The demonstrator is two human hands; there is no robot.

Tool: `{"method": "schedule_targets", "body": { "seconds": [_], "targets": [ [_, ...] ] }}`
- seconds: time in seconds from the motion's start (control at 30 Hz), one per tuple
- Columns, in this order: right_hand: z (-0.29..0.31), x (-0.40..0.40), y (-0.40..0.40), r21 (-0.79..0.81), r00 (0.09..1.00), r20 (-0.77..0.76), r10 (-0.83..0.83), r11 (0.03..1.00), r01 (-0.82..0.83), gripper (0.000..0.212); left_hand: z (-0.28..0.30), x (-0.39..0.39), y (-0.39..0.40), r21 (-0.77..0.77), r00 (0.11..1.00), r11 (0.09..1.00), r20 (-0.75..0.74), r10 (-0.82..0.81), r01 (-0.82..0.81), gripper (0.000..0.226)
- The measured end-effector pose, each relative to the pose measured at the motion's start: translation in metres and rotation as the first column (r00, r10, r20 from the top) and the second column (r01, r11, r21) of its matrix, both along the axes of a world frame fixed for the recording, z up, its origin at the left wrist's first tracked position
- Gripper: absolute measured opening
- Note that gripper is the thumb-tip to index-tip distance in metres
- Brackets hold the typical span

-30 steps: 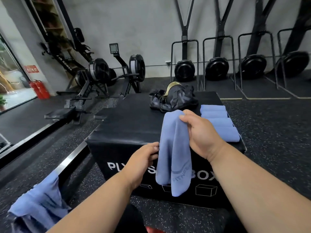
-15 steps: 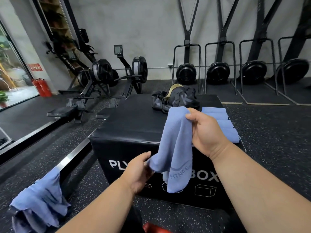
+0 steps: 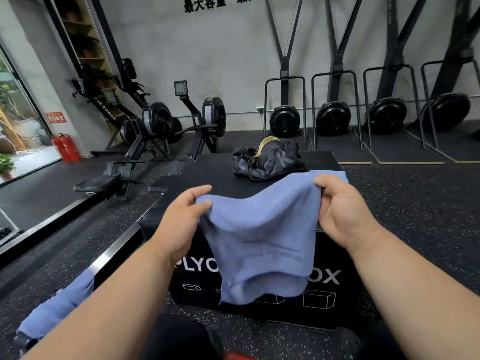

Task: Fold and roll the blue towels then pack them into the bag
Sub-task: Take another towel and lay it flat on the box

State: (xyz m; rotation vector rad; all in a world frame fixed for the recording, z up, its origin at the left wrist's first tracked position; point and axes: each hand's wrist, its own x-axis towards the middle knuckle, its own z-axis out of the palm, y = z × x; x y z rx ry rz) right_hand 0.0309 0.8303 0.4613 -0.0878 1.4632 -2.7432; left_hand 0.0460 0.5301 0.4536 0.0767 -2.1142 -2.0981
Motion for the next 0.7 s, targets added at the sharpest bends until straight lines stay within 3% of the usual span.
{"method": "schedule_targets", "body": {
  "seconds": [0.13,0.27,0.5,0.6,0.67,0.7],
  "targets": [
    [-0.006,0.008,0.008,-0.041,0.942,0.257,0.217,0.976,-0.214,0.042,0.027,-0.001,-0.001,-0.103,0.997,0.994,-0.063,-0.037,0.03,0.033],
    [-0.013,0.0,0.018,-0.041,0.976,0.199,0.087,0.996,-0.081,0.043,0.037,-0.003,-0.004,-0.22,0.991,0.976,-0.134,-0.018,-0.012,0.033],
    [-0.011,-0.02,0.02,0.223,0.984,0.179,-0.027,0.975,-0.014,0.042,0.039,0.003,-0.01,-0.462,0.964,0.885,-0.257,-0.075,-0.054,0.046],
    [-0.001,-0.027,0.026,0.174,0.99,0.137,-0.03,0.985,0.006,0.044,0.047,0.015,-0.015,-0.355,0.94,0.928,-0.341,-0.016,-0.113,0.044],
    [0.002,-0.026,0.024,0.108,0.992,0.123,0.027,0.993,-0.041,0.046,0.043,0.022,-0.016,-0.206,0.965,0.978,-0.262,-0.029,-0.026,0.044],
    [0.002,-0.025,0.021,0.102,0.991,0.121,0.059,0.992,-0.071,0.046,0.034,0.023,-0.013,-0.119,0.986,0.988,-0.125,-0.112,0.097,0.042]
  ]
}}
